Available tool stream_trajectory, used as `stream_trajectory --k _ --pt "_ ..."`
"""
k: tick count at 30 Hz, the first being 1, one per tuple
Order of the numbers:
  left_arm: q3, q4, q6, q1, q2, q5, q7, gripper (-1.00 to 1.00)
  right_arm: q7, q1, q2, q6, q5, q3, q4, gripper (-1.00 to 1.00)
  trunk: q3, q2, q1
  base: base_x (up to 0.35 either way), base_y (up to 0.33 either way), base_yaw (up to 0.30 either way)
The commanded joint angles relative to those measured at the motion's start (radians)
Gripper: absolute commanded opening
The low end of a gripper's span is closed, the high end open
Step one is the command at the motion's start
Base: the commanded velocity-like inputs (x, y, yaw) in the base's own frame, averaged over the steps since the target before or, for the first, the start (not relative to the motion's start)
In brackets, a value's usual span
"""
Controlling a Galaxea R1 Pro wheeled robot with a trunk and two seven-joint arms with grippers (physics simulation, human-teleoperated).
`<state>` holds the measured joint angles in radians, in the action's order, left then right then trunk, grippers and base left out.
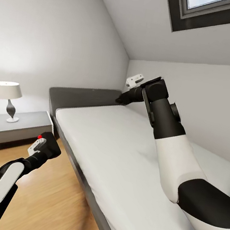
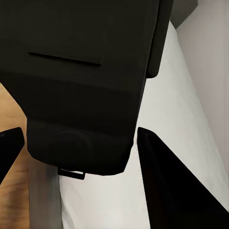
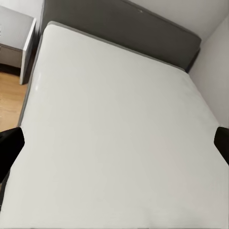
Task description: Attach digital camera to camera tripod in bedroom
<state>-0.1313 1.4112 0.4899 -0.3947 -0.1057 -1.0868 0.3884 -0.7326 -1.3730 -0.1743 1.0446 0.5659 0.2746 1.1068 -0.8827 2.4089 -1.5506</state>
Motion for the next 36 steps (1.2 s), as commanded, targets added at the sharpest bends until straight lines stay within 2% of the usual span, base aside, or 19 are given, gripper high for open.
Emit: stream_trajectory --k 1,12,16,20,21,22,27,28,31,36 --pt "-0.001 0.002 0.004 0.000 0.000 -0.008 0.006 -1.00 -0.010 0.005 0.000 0.003 0.010 0.000 0.001 1.00 0.002 -0.007 0.004 0.000 0.000 0.000" --pt "-0.001 0.002 0.005 -0.001 0.000 -0.009 0.006 -1.00 -0.008 0.109 0.000 0.003 0.010 -0.008 0.001 1.00 0.037 -0.084 0.046 0.000 0.000 0.000" --pt "-0.001 0.002 0.005 0.000 0.000 -0.010 0.007 -1.00 -0.008 0.154 0.000 0.003 0.009 -0.026 0.003 1.00 0.049 -0.112 0.062 0.000 0.000 0.000" --pt "-0.001 0.002 0.006 0.000 0.000 -0.009 0.007 -1.00 -0.008 0.227 0.000 0.003 0.008 -0.082 0.005 1.00 0.062 -0.140 0.077 0.000 0.000 0.000" --pt "-0.001 0.002 0.006 0.000 -0.001 -0.009 0.007 -1.00 -0.008 0.257 0.000 0.003 0.008 -0.108 0.008 1.00 0.065 -0.147 0.081 0.000 0.000 0.000" --pt "-0.001 0.002 0.015 0.000 -0.007 -0.009 0.008 -1.00 -0.008 0.309 0.000 -0.080 0.005 -0.158 0.019 1.00 0.068 -0.154 0.085 0.000 0.000 0.000" --pt "-0.001 0.003 0.036 -0.001 -0.015 -0.008 0.011 -1.00 -0.009 0.367 0.000 -0.154 -0.008 -0.216 0.069 1.00 0.084 -0.189 0.104 0.000 0.000 0.000" --pt "-0.001 0.003 0.043 -0.001 -0.018 -0.006 0.012 -1.00 -0.009 0.394 0.000 -0.170 -0.017 -0.238 0.101 1.00 0.087 -0.196 0.108 0.000 0.000 0.000" --pt "-0.001 0.003 0.053 0.000 -0.021 0.008 0.013 -1.00 -0.009 0.453 0.000 -0.181 -0.034 -0.266 0.187 1.00 0.096 -0.217 0.119 0.000 0.000 0.000" --pt "-0.001 0.003 0.057 0.000 -0.022 0.041 0.013 -1.00 -0.009 0.500 0.000 -0.173 -0.040 -0.280 0.300 1.00 0.112 -0.252 0.138 0.000 0.000 0.000"
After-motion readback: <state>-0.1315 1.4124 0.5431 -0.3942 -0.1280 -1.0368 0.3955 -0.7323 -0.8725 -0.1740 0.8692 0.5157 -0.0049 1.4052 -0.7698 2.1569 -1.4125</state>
